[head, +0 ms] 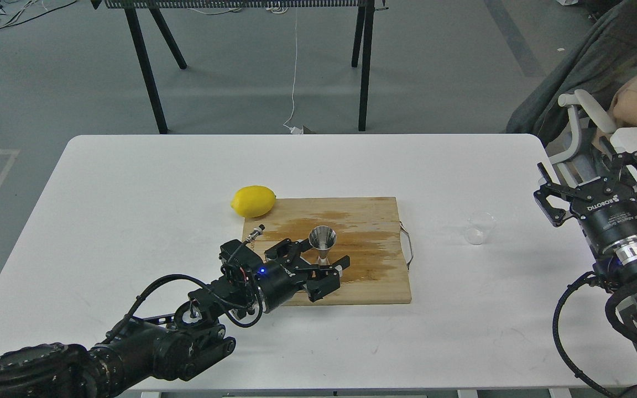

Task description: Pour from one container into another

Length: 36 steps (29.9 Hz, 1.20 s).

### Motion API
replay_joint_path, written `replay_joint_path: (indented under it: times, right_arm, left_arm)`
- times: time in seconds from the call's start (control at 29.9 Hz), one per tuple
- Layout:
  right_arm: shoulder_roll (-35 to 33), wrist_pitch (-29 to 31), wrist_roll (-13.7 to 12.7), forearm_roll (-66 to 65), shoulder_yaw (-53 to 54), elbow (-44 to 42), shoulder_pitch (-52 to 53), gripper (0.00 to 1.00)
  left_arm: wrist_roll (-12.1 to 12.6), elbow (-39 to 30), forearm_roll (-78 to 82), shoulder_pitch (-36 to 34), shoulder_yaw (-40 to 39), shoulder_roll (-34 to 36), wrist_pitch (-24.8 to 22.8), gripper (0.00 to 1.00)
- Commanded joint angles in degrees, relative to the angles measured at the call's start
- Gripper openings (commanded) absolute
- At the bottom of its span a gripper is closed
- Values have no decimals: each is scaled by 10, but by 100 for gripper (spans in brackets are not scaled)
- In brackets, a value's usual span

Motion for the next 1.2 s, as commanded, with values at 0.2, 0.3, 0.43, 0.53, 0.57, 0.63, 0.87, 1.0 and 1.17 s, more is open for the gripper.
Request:
replay_joint_path:
  times: [0.2, 0.3, 0.43, 0.53, 0.57, 0.63, 0.87, 1.0, 1.17]
  right_arm:
    - [0, 0, 0, 0, -1, 0, 0, 99]
    - [0, 0, 0, 0, -1, -1, -1, 99]
    - [1, 0, 0, 0, 0, 0, -3, 99]
    - [1, 0, 0, 0, 0, 0, -3, 99]
    - [1, 0, 0, 0, 0, -1, -3, 99]
    - [1, 0, 0, 0, 0, -1, -3, 99]
    - [1, 0, 0, 0, -1, -2, -4, 99]
    - [1, 0, 0, 0, 0, -2, -4, 99]
    - [0, 0, 0, 0, 0, -2, -4, 99]
  left_arm:
    - [0, -1, 0, 3, 0, 1, 0, 97]
    - [0, -2, 0, 3, 0, 10, 0, 97]
    - [0, -2, 0, 2, 0, 23, 0, 97]
    - [0, -3, 0, 2, 0, 25, 0, 97]
    - [0, -6, 0, 2, 0, 25, 0, 97]
    - [0, -19, 0, 2, 0, 31, 0, 97]
    - [0, -29, 0, 8, 0, 45, 0, 97]
    - [0, -37, 0, 15, 0, 47, 0, 97]
    - [0, -45, 0, 27, -1, 48, 0, 97]
